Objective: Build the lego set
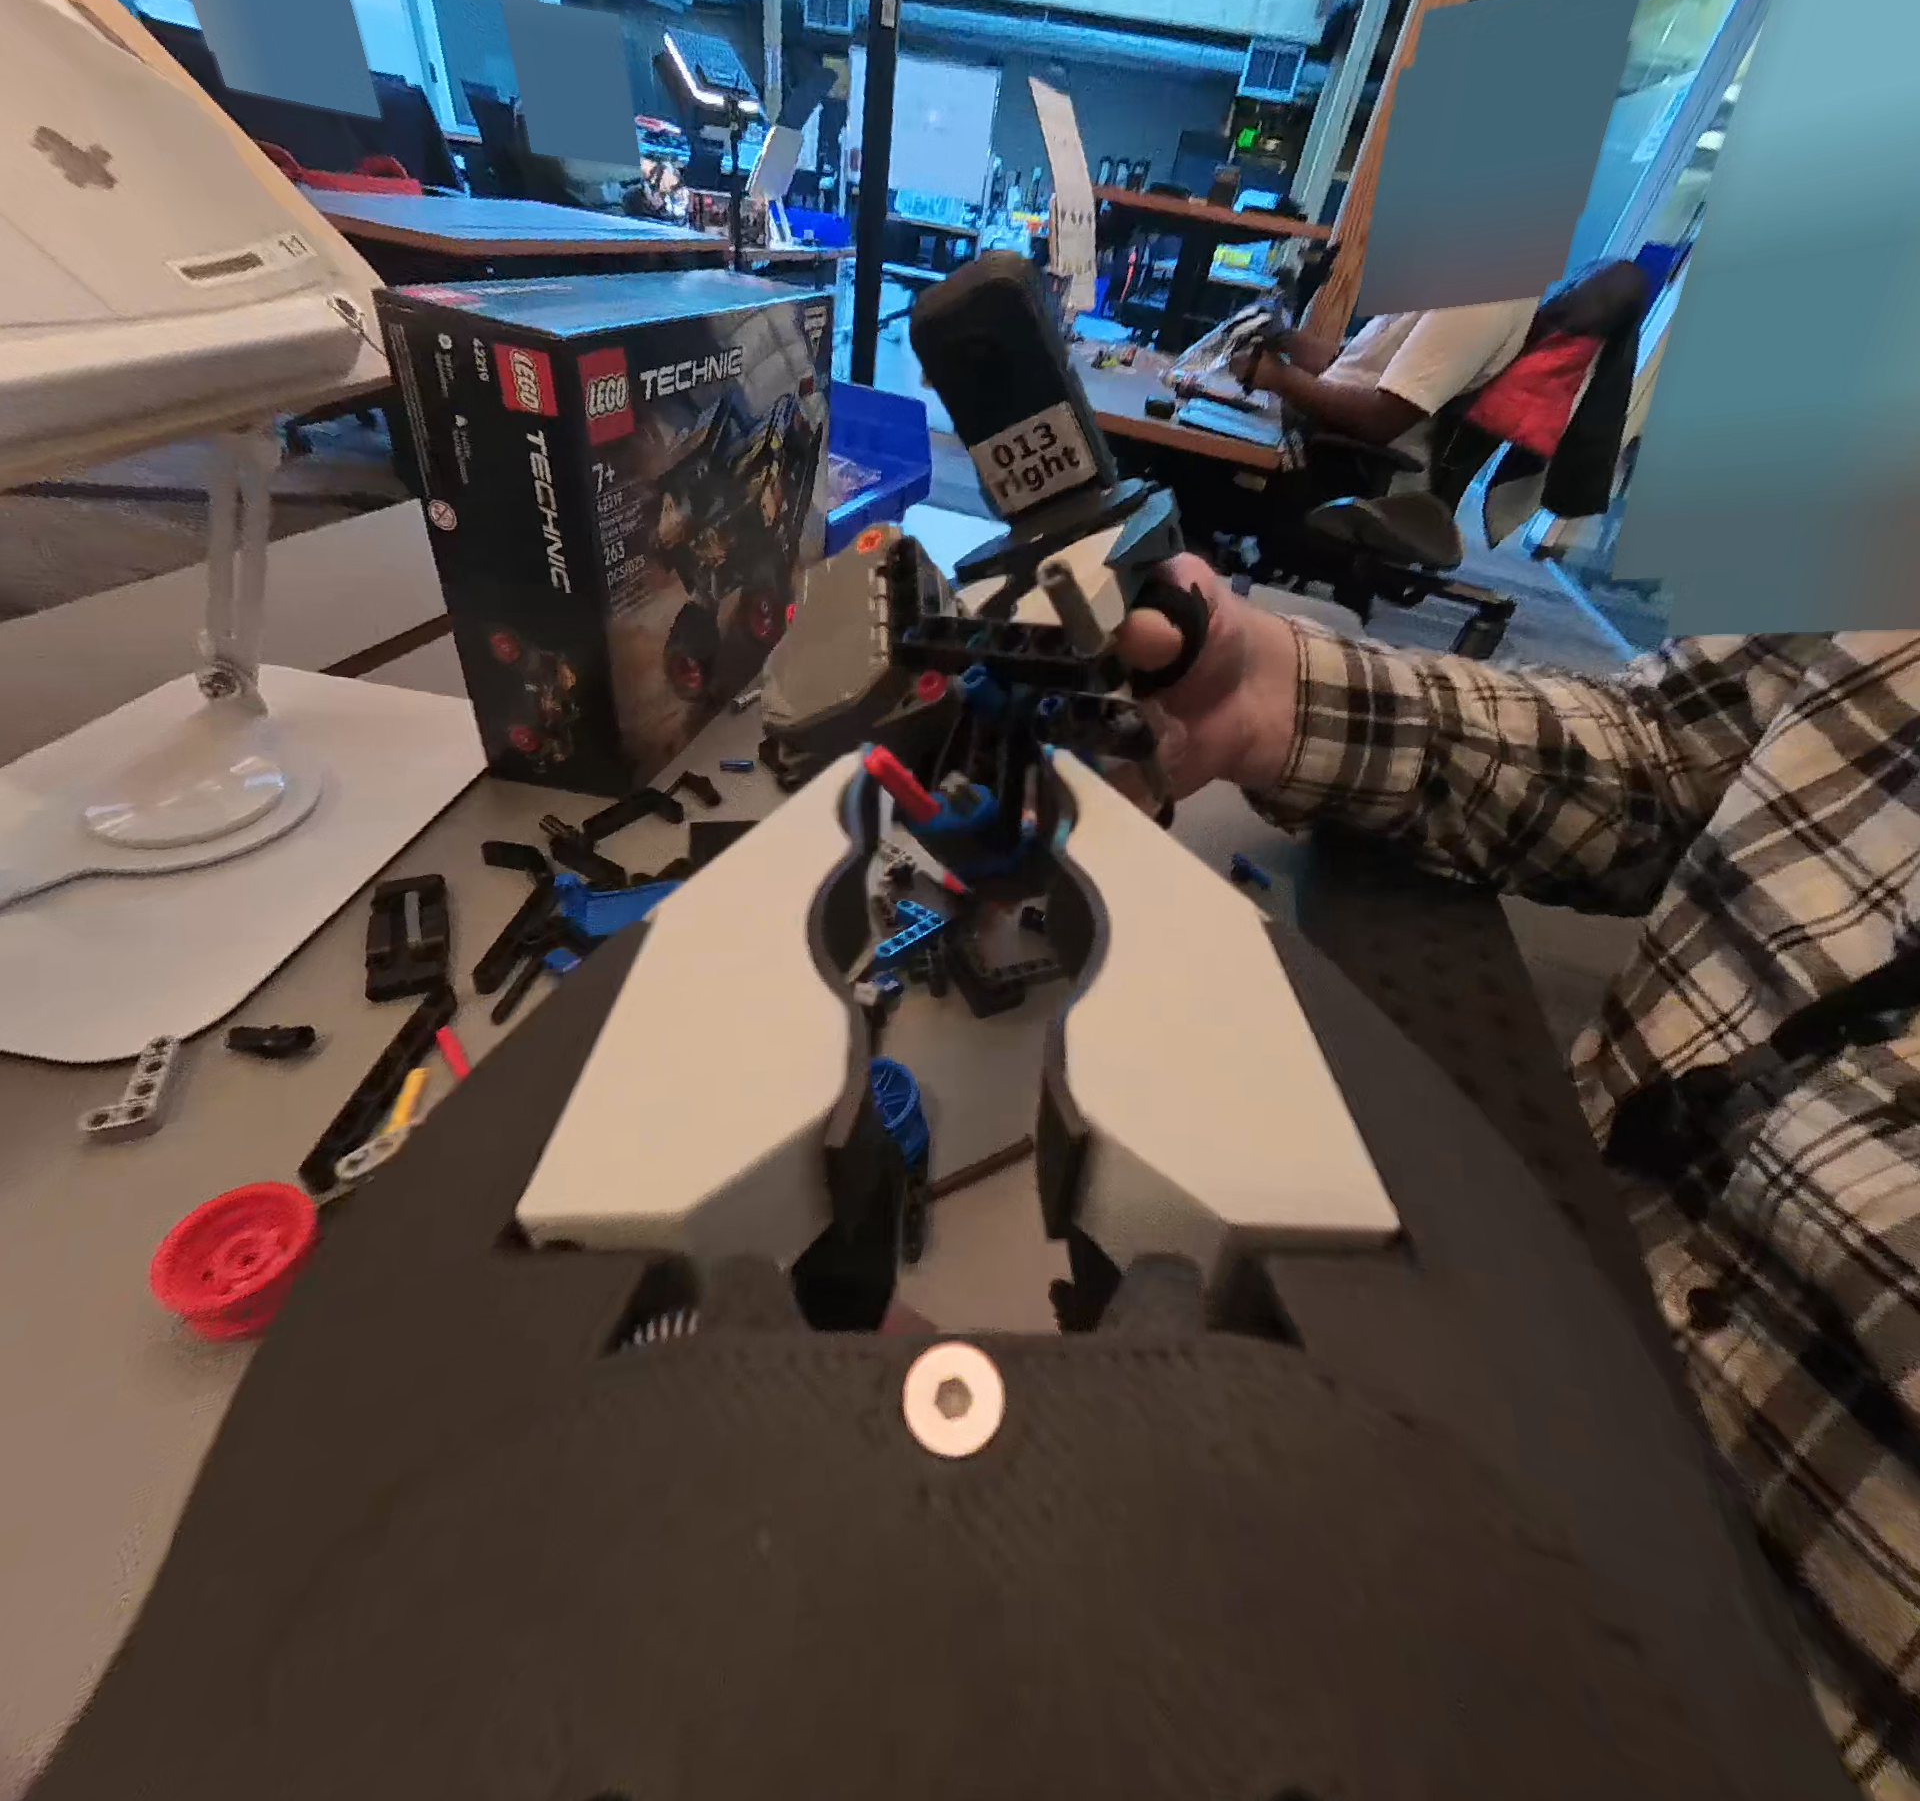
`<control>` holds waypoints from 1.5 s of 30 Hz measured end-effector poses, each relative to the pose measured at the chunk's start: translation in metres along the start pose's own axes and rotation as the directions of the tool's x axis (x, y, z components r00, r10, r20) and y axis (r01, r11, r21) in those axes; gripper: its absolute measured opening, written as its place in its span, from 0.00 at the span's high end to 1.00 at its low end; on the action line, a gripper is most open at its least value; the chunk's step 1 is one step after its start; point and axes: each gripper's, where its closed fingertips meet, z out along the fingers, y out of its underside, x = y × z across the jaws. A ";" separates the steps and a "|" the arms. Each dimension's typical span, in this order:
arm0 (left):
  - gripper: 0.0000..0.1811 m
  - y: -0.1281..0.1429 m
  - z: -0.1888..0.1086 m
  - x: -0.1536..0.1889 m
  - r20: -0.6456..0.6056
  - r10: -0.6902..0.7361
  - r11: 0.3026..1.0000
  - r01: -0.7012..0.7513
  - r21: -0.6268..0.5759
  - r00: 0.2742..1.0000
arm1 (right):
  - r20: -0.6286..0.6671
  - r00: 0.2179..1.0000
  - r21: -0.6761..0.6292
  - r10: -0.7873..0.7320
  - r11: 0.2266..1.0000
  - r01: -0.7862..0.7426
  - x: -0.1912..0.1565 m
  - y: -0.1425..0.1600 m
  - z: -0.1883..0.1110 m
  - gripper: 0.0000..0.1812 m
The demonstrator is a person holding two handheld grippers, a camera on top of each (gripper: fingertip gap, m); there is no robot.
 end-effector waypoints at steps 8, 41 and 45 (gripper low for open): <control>0.91 -0.020 0.007 0.002 -0.127 -0.234 0.956 0.252 0.148 0.964 | -0.020 1.000 0.090 0.001 0.996 0.001 0.000 -0.017 -0.005 0.99; 0.92 -0.023 -0.007 -0.028 0.086 -0.625 0.597 0.404 0.693 0.776 | -0.535 0.213 -0.400 -0.818 0.467 0.789 -0.021 -0.016 0.044 0.94; 0.92 -0.030 -0.012 -0.028 0.100 -0.614 0.586 0.368 0.721 0.783 | -0.534 0.223 -0.396 -0.816 0.474 0.786 -0.023 -0.014 0.047 0.96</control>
